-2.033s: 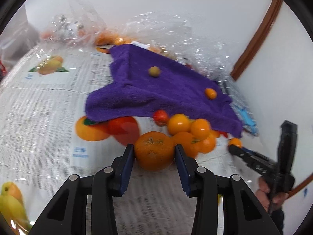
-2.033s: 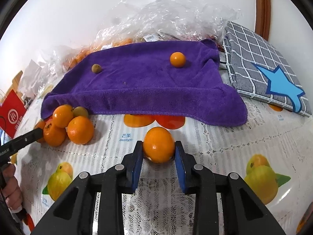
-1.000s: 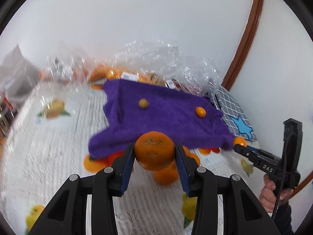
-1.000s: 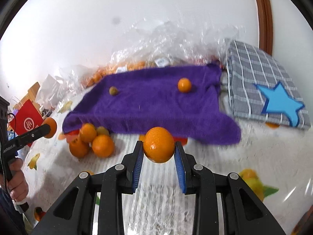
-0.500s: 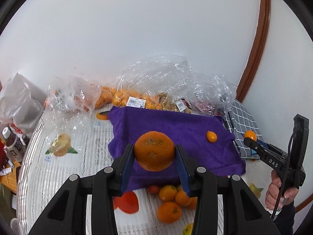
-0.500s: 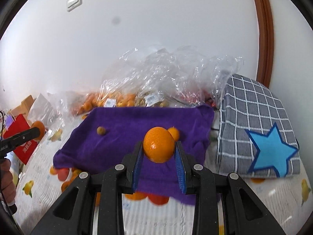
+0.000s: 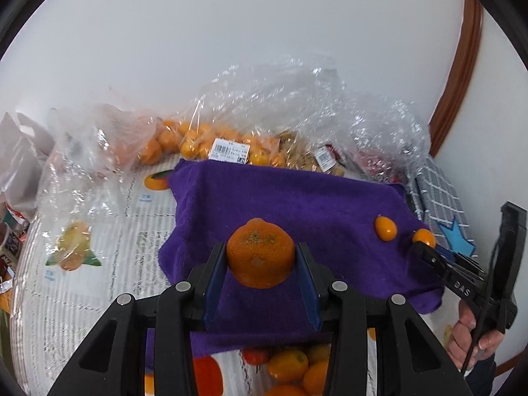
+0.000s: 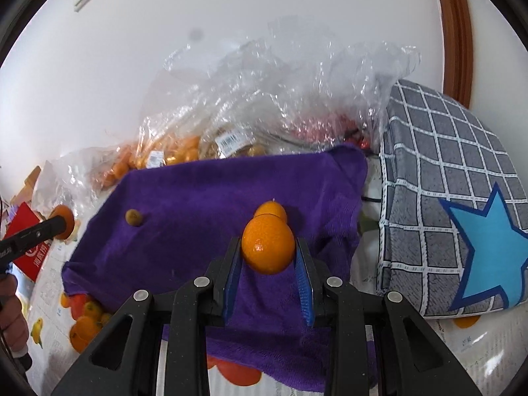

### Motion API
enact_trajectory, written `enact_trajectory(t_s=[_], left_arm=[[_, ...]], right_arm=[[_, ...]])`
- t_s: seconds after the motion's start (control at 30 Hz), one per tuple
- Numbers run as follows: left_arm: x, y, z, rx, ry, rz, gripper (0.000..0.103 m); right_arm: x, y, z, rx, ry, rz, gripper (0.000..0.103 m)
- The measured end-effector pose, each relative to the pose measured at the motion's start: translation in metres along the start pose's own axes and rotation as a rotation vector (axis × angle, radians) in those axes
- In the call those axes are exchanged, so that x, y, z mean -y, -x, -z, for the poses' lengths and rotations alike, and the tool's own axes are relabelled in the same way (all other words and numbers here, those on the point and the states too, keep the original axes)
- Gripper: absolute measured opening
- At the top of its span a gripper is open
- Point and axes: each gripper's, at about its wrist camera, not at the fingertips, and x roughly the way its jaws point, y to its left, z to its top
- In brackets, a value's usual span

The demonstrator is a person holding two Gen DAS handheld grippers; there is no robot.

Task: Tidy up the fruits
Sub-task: 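Carry both oranges onto the purple towel and open both tools to release them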

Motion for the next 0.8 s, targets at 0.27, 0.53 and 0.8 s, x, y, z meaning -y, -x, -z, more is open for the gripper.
enact_trajectory(t_s=[0.27,0.53,0.8], left_arm=[[-0.004,-0.045,0.001,-0.078,0.021,-0.043,0.04],[-0.006,-0.065,0.002,-0.118,0.021,-0.059,0.04],[-0.006,-0.071,0.006,-0.139,0.013,-0.042,0.04]], right_arm=[[-0.014,-0.019,0.005,-0.043,0.083,0.035,0.032],[-0.021,-0.034,0.011,-0.083,0.122,0.048,0.032],[-0.025,-0.041,0.011,-0.102,0.137,0.063,0.032]])
